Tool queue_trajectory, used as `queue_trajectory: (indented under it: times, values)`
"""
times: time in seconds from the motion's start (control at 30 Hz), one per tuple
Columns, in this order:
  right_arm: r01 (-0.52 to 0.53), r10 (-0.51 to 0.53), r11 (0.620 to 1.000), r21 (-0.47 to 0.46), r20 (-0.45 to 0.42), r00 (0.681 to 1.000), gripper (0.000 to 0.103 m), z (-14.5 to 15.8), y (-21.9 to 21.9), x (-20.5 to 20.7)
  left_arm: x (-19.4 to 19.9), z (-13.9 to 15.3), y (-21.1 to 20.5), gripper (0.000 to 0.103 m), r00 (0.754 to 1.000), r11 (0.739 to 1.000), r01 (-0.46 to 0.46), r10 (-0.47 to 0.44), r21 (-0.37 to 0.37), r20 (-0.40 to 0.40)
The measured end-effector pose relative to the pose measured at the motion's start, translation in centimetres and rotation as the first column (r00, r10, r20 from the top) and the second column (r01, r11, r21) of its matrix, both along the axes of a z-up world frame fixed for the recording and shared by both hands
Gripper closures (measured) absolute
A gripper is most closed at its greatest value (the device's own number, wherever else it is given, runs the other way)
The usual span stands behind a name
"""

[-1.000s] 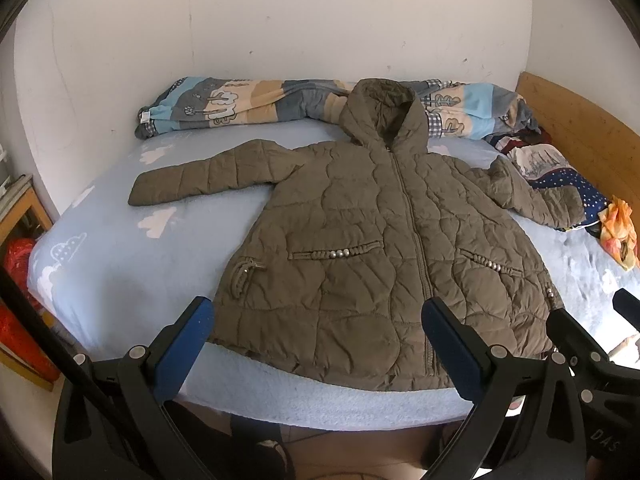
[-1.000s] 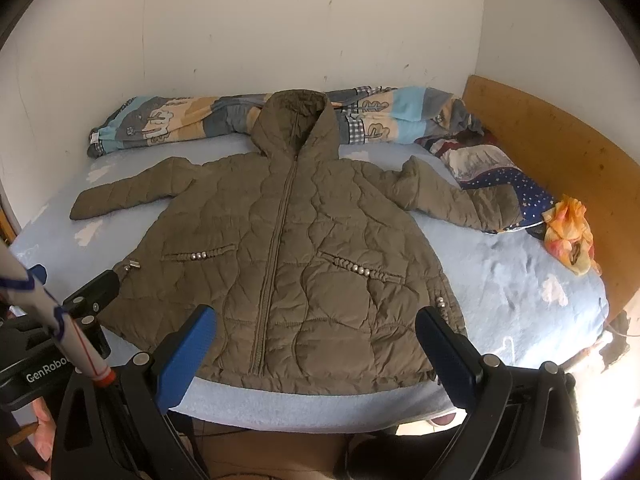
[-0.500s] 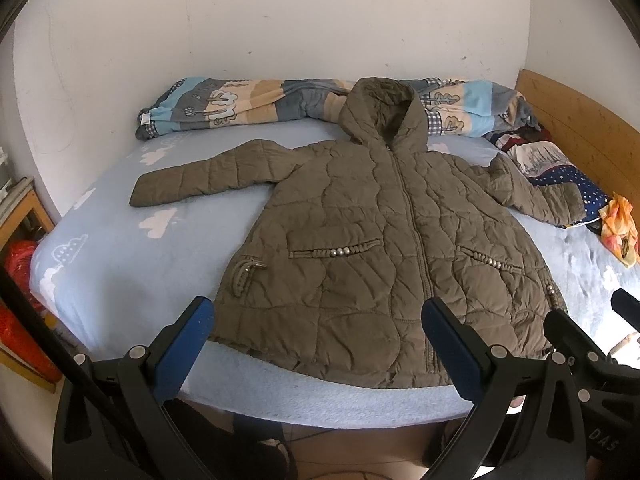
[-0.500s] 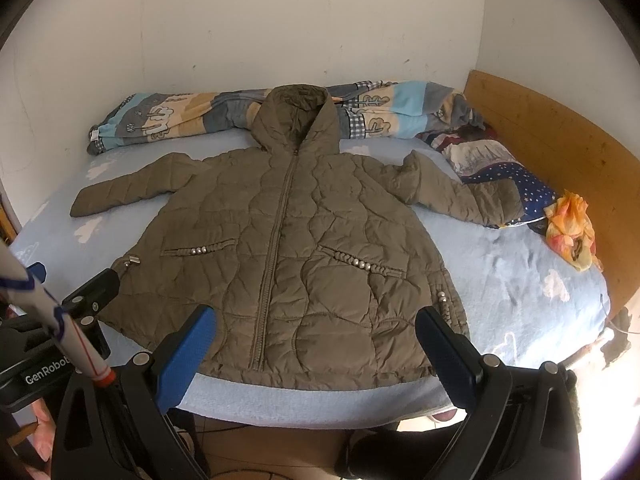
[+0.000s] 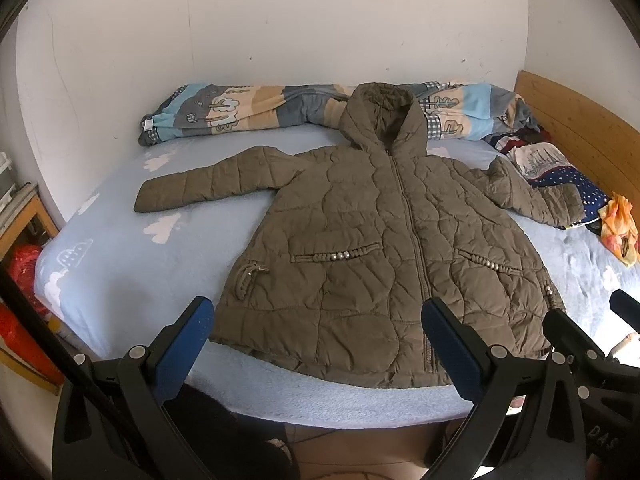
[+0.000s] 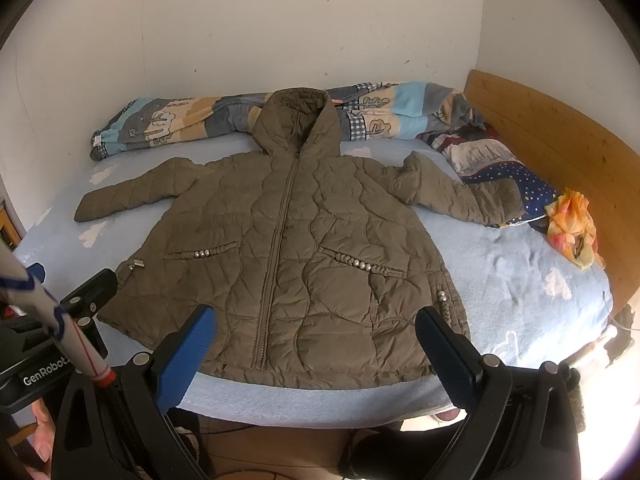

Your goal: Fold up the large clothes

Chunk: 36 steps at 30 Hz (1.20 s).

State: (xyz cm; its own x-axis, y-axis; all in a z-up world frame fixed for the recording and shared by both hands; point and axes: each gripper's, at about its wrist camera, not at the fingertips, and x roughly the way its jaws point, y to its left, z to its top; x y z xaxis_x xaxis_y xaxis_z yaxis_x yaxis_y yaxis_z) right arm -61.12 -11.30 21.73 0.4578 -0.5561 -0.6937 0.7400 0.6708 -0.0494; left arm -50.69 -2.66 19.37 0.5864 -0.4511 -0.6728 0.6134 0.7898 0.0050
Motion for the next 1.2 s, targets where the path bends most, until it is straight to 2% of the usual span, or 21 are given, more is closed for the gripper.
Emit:
queue_trajectory:
  times: [0.17, 0.3, 0.4, 0.6, 0.7, 0.77, 0.87, 0.93, 1.0, 1.1, 1.13, 1.2]
  values:
    - [0.003, -0.003, 1.000, 0.009, -0.002, 1.000, 0.002, -0.2, -0.2, -0.2, -0.2, 0.0, -0.3, 0.000, 1.000, 1.000, 0.010, -0.010, 0.006, -0.004]
    - [0.029, -0.029, 0.999, 0.023, 0.013, 0.999, 0.002, -0.3, -1.8, -1.0, 1.4, 2.0, -2.3, 0.000, 0.999, 1.000, 0.015, -0.015, 0.001, 0.037]
    - [0.078, -0.079, 0.996, 0.037, 0.036, 0.996, 0.002, -0.4, -4.6, -2.4, 3.4, 3.9, -5.1, 0.000, 0.996, 1.000, 0.013, -0.011, -0.018, 0.084]
    - [0.209, -0.213, 0.976, 0.059, 0.076, 0.974, 0.002, 0.3, -11.9, -4.0, 8.5, 5.5, -11.7, 0.000, 0.996, 0.998, 0.027, -0.023, -0.051, 0.082]
    - [0.256, -0.264, 0.963, 0.080, 0.109, 0.958, 0.001, 0.6, -15.7, -4.7, 11.5, 4.4, -16.8, 0.000, 0.996, 1.000, 0.017, -0.015, -0.020, 0.089]
    - [0.293, -0.302, 0.952, 0.083, 0.112, 0.947, 0.001, 0.2, -18.7, -4.7, 13.8, 2.0, -20.0, 0.000, 0.998, 1.000, -0.017, 0.016, 0.014, 0.068]
    - [0.341, -0.348, 0.937, 0.078, 0.089, 0.933, 0.001, -0.8, -23.0, -4.0, 15.3, -2.1, -21.4, 0.000, 0.992, 0.995, -0.067, 0.058, 0.079, 0.112]
    - [0.349, -0.356, 0.933, 0.090, 0.083, 0.931, 0.001, -1.9, -25.6, -3.9, 16.7, -4.0, -22.6, 0.000, 0.995, 0.986, -0.081, 0.071, 0.145, 0.073]
    - [0.354, -0.361, 0.931, 0.093, 0.071, 0.930, 0.002, -3.2, -28.5, -4.1, 18.1, -4.5, -23.6, 0.000, 0.999, 0.990, -0.054, 0.055, 0.132, 0.001]
    - [0.360, -0.375, 0.923, 0.137, 0.098, 0.922, 0.002, -5.2, -33.2, -5.1, 18.6, -4.6, -24.4, 0.000, 0.997, 0.988, -0.060, 0.053, 0.141, 0.052]
    - [0.367, -0.385, 0.916, 0.160, 0.104, 0.917, 0.002, -5.7, -34.3, -5.2, 18.8, -4.8, -24.8, 0.000, 0.998, 0.988, -0.053, 0.046, 0.144, 0.051]
    - [0.407, -0.444, 0.880, 0.244, 0.122, 0.888, 0.003, -6.9, -38.1, -6.3, 19.3, -5.3, -25.9, 0.000, 1.000, 0.991, -0.020, 0.018, 0.131, 0.017]
